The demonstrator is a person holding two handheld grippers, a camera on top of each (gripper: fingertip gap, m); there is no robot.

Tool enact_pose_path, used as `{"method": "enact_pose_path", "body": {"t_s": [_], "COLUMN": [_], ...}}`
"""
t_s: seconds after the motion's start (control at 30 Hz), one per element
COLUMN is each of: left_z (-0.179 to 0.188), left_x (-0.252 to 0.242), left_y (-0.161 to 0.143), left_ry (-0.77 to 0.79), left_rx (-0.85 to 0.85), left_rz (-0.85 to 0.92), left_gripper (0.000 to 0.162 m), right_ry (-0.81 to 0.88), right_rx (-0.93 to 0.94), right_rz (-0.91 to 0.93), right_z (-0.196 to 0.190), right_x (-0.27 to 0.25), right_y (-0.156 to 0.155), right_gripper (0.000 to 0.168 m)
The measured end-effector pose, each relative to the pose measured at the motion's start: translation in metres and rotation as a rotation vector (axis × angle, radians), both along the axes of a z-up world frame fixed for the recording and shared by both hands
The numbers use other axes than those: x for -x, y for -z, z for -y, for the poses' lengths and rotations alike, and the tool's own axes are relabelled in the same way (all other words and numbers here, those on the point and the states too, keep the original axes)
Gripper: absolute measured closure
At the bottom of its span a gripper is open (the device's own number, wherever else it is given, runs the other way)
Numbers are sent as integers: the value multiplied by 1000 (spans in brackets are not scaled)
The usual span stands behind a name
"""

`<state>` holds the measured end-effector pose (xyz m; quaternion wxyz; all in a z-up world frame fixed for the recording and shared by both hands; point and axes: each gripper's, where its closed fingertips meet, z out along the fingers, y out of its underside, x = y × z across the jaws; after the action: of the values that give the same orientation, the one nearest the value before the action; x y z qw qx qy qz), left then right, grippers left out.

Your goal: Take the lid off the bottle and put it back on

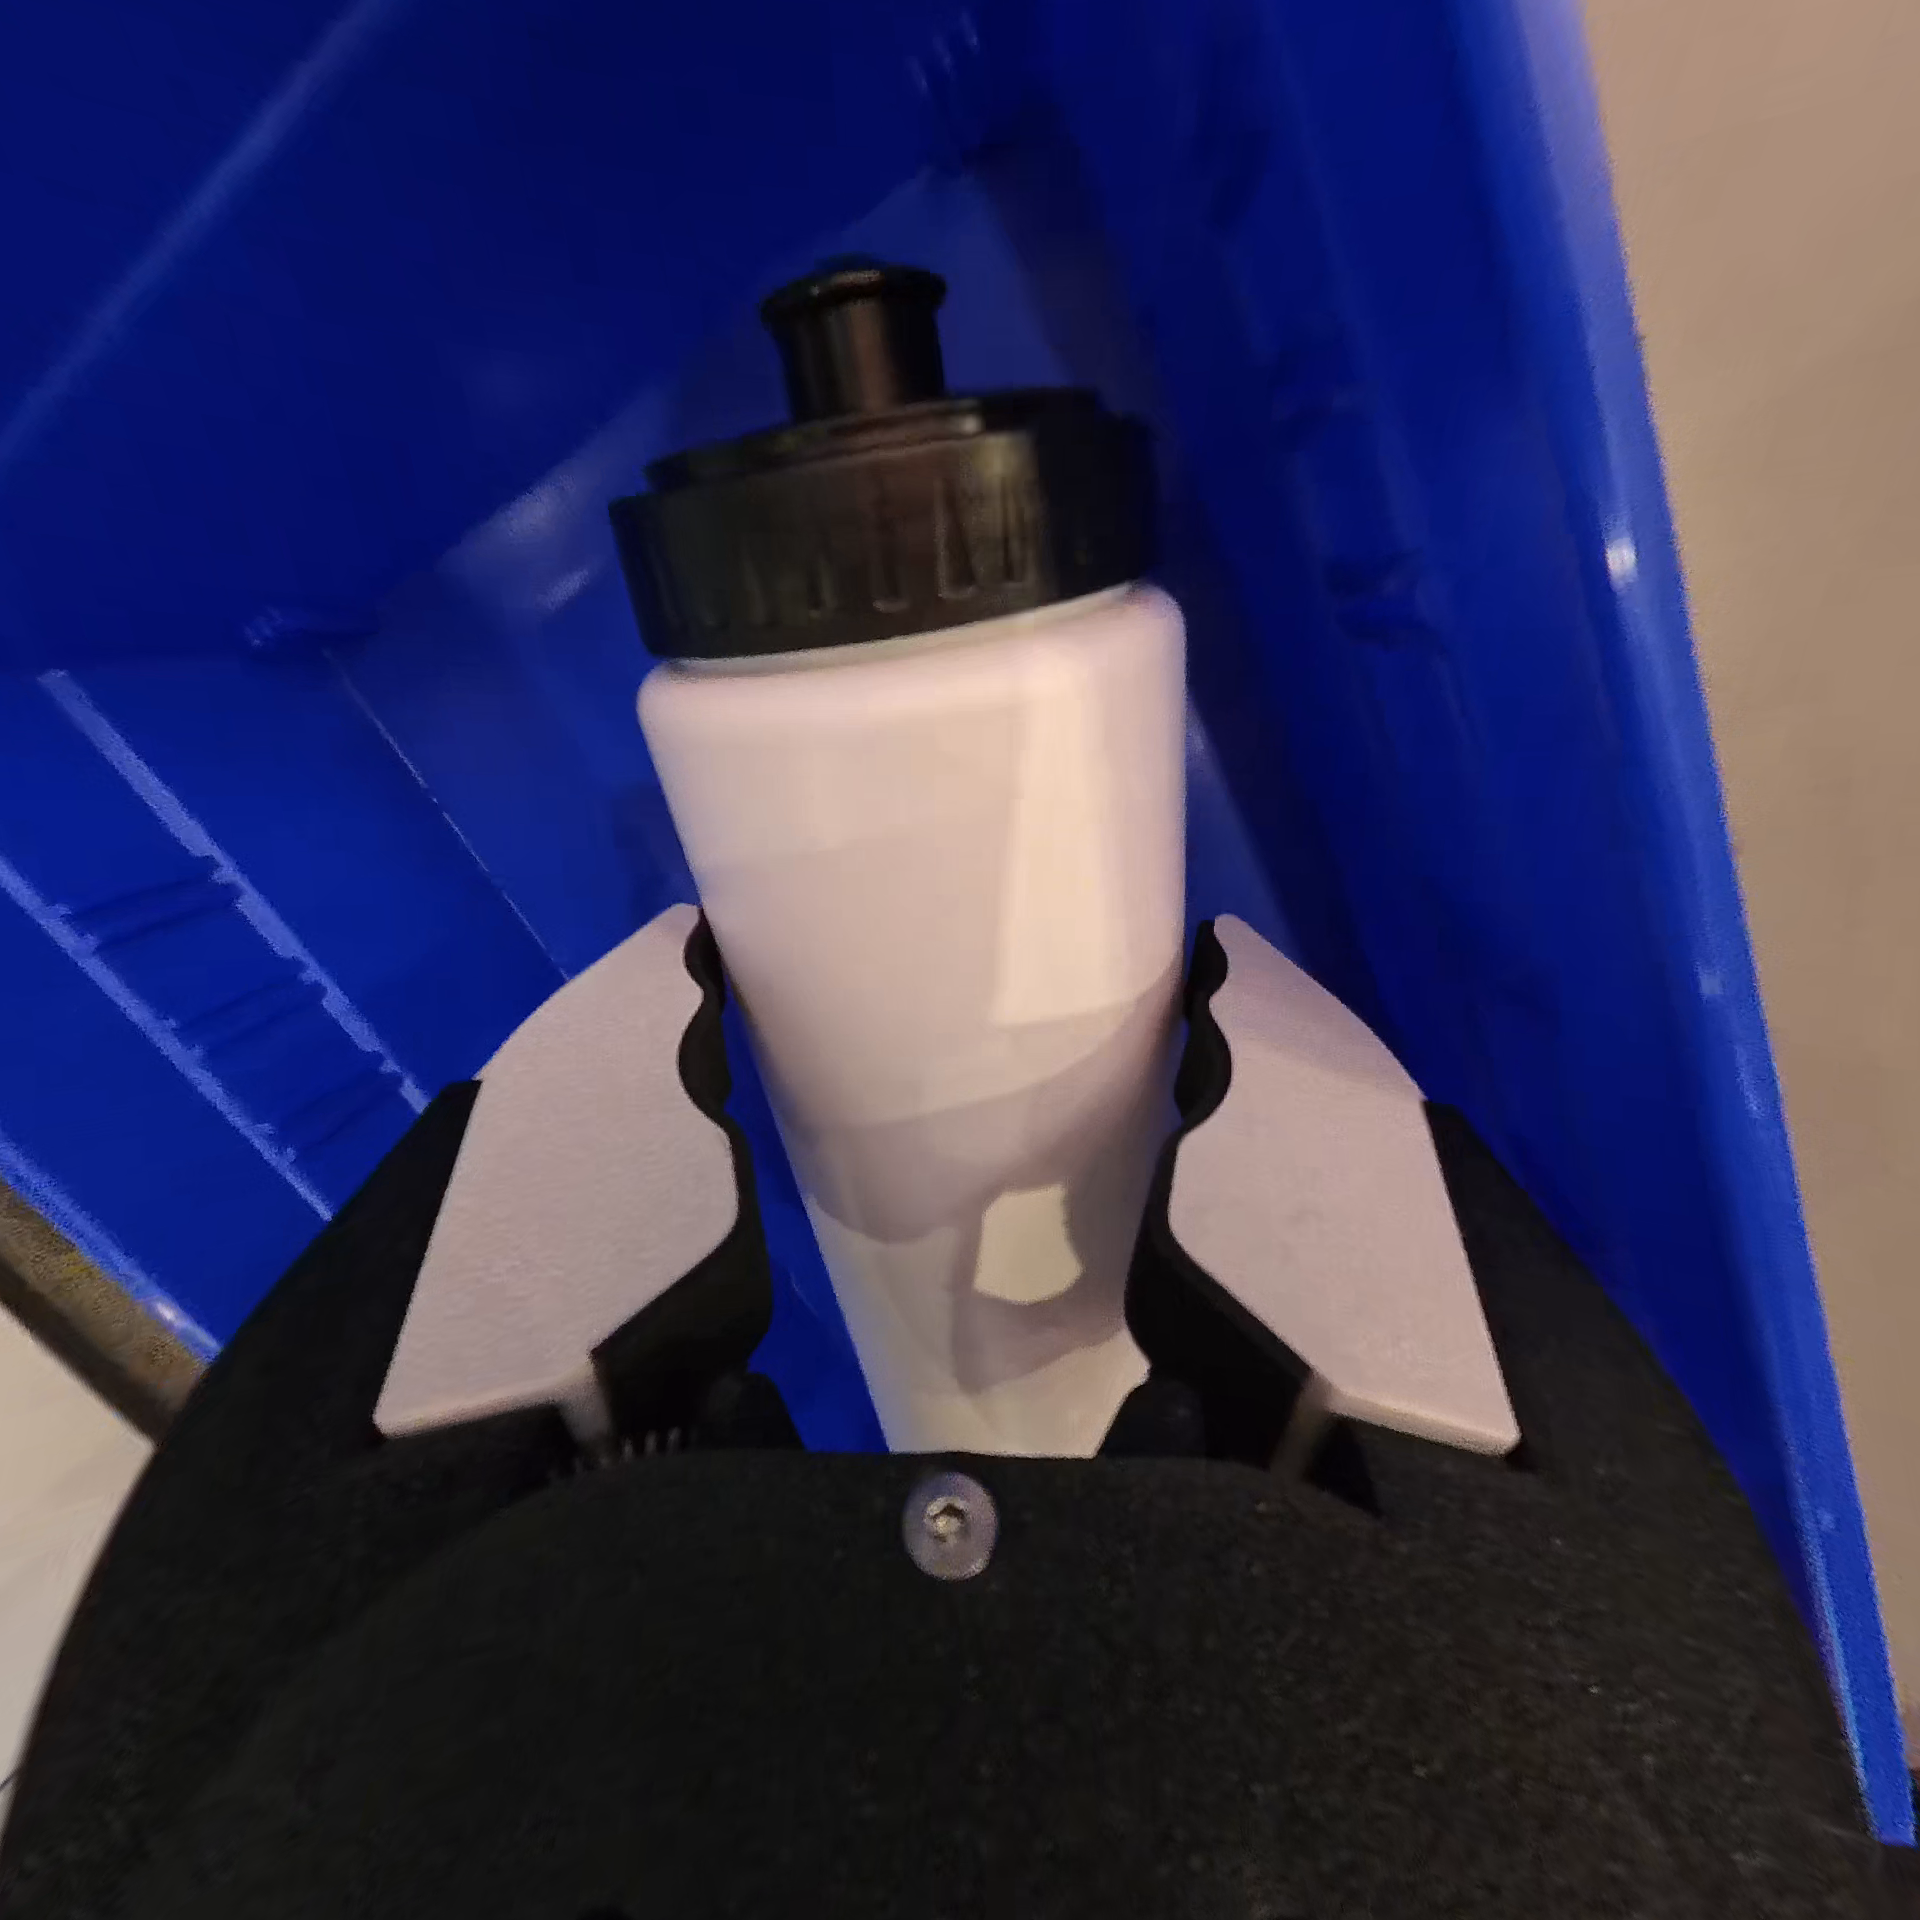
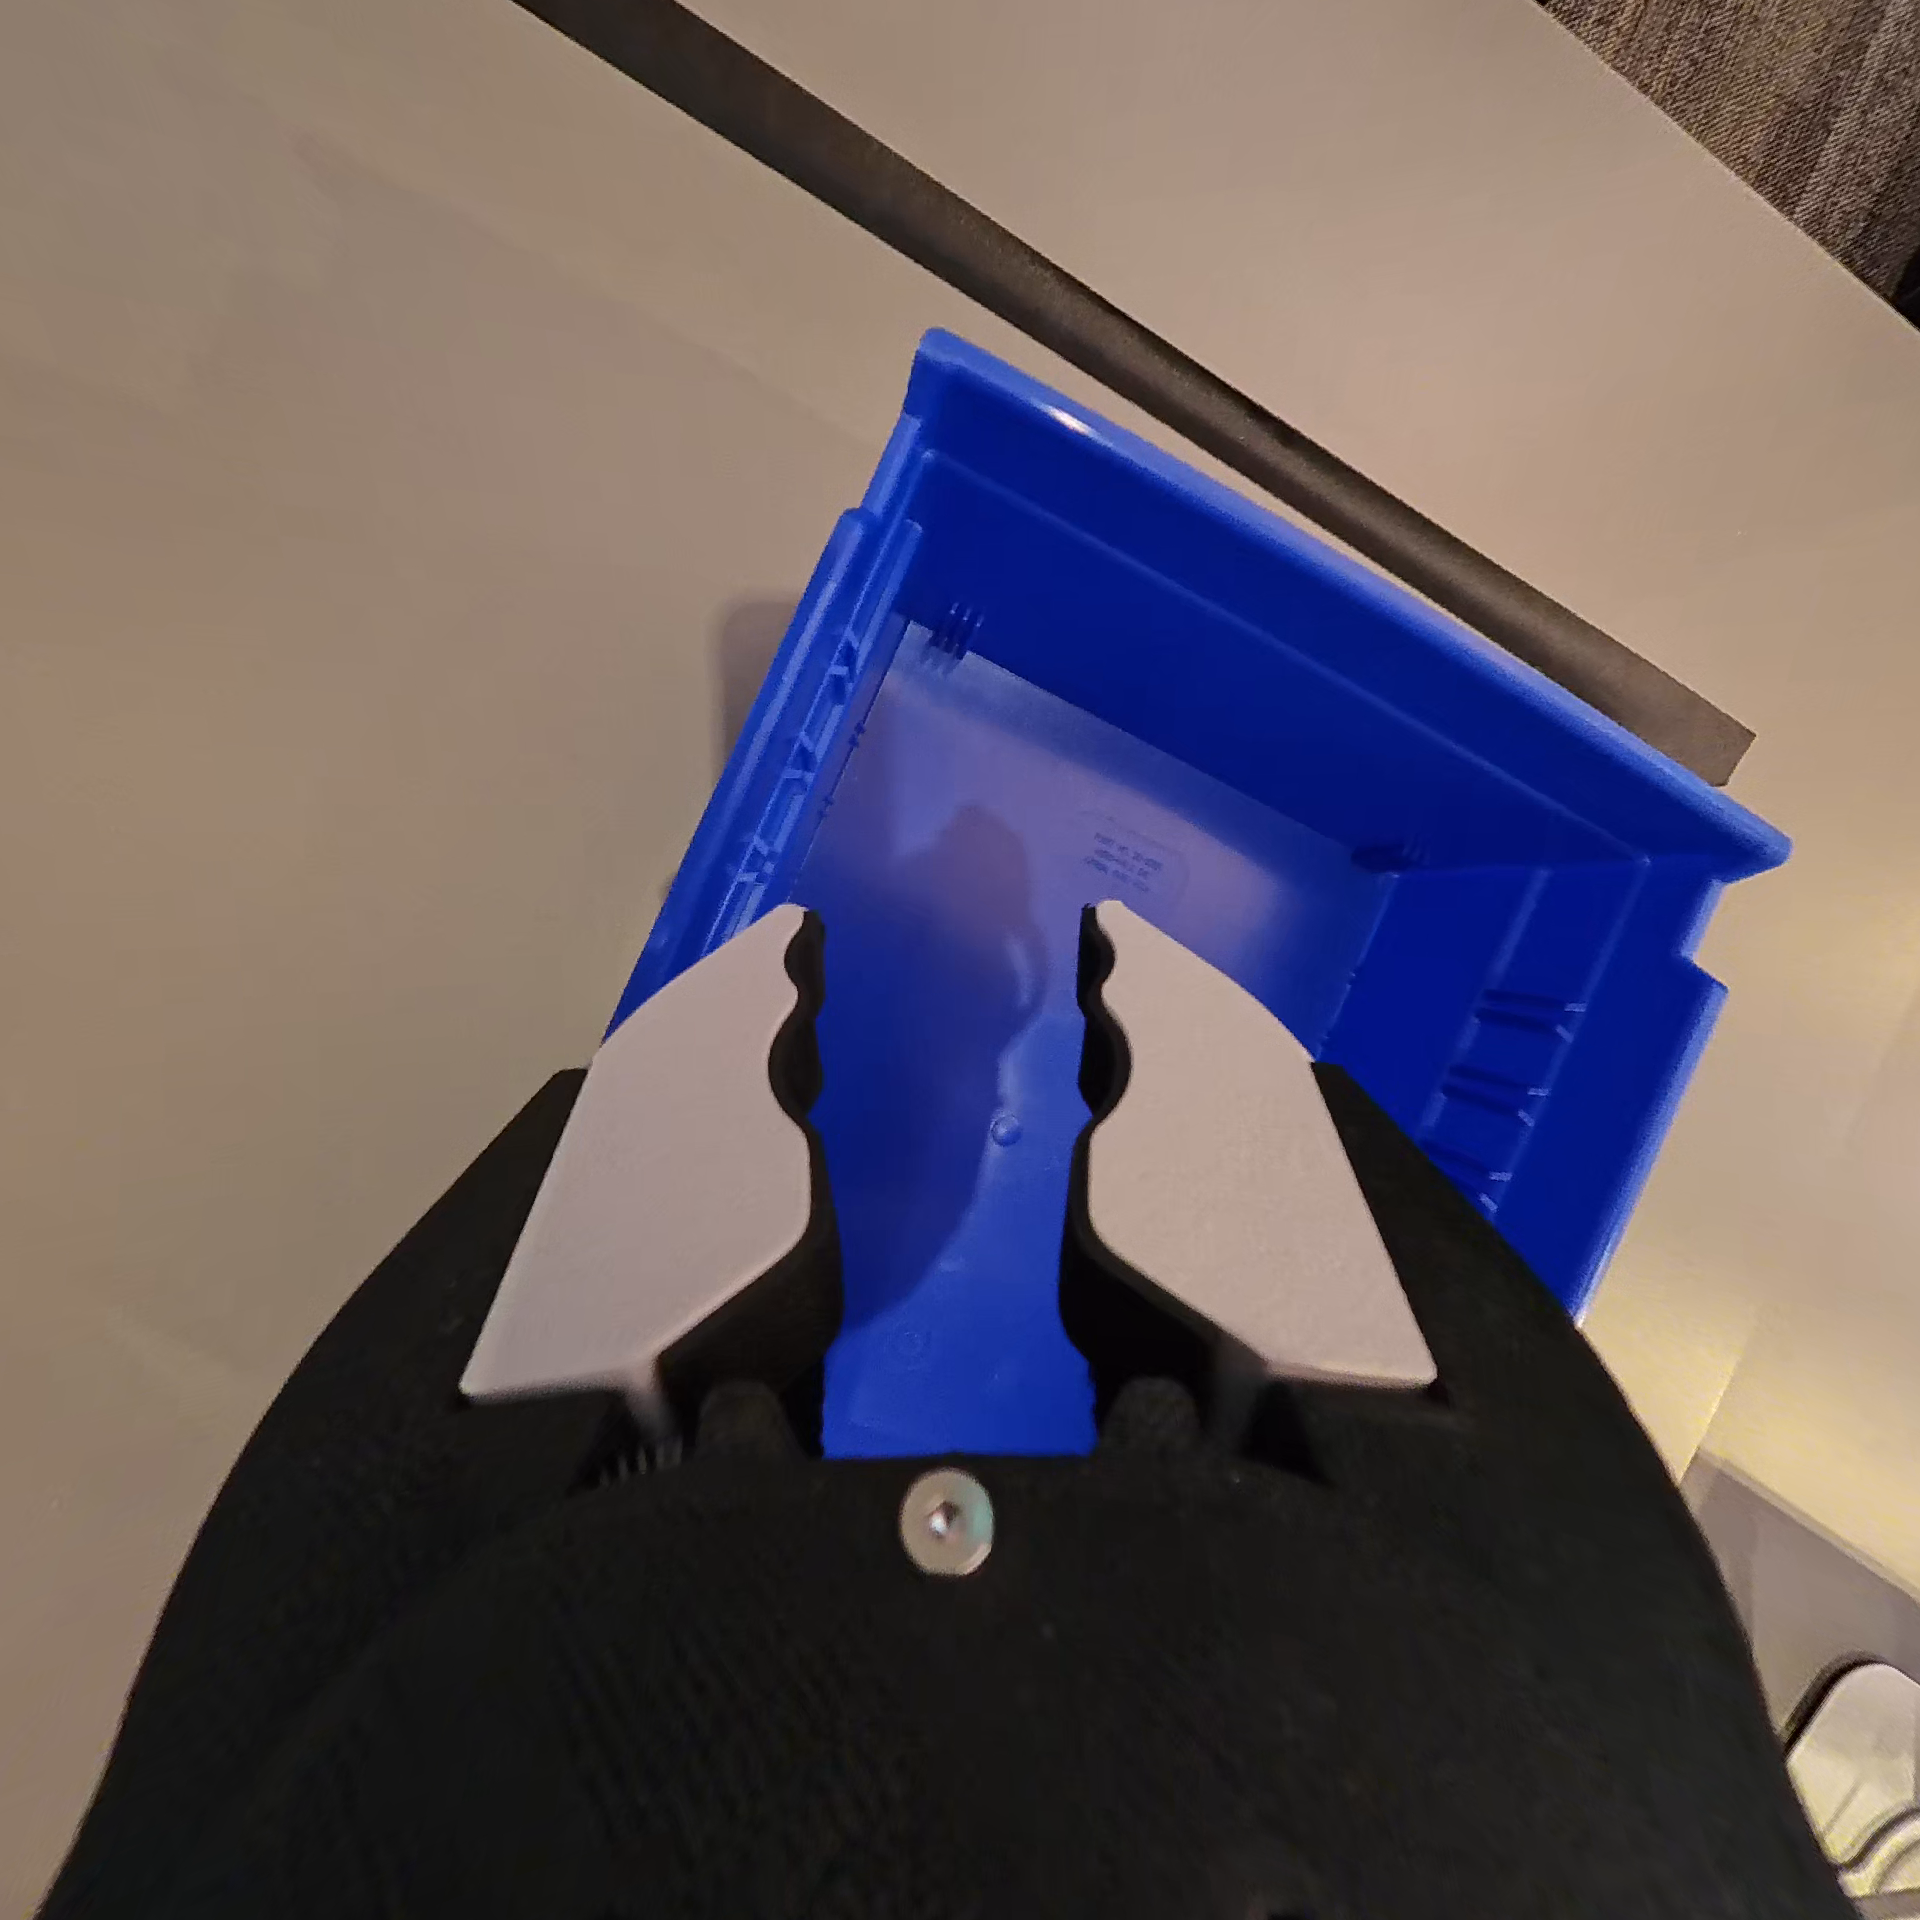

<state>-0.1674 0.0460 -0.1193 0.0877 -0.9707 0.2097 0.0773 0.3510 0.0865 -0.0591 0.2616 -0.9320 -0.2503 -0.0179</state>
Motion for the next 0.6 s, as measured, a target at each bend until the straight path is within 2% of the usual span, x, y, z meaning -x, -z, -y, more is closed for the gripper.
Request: {"method": "enact_pose_path", "body": {"t_s": [0.3,0.6], "left_z": [-22,-31], "left_x": [3,10], "left_y": [-44,-126], "left_ry": [-22,-18], "left_rx": [-234,-586], "left_rz": [160,378], "left_gripper": [76,77], "right_ry": [-5,4], "right_rx": [0,-66], "right_rz": [15,3], "right_z": [-1,-5], "right_x": [1,0], "right_y": [3,-11], "right_gripper": [119,120]}}
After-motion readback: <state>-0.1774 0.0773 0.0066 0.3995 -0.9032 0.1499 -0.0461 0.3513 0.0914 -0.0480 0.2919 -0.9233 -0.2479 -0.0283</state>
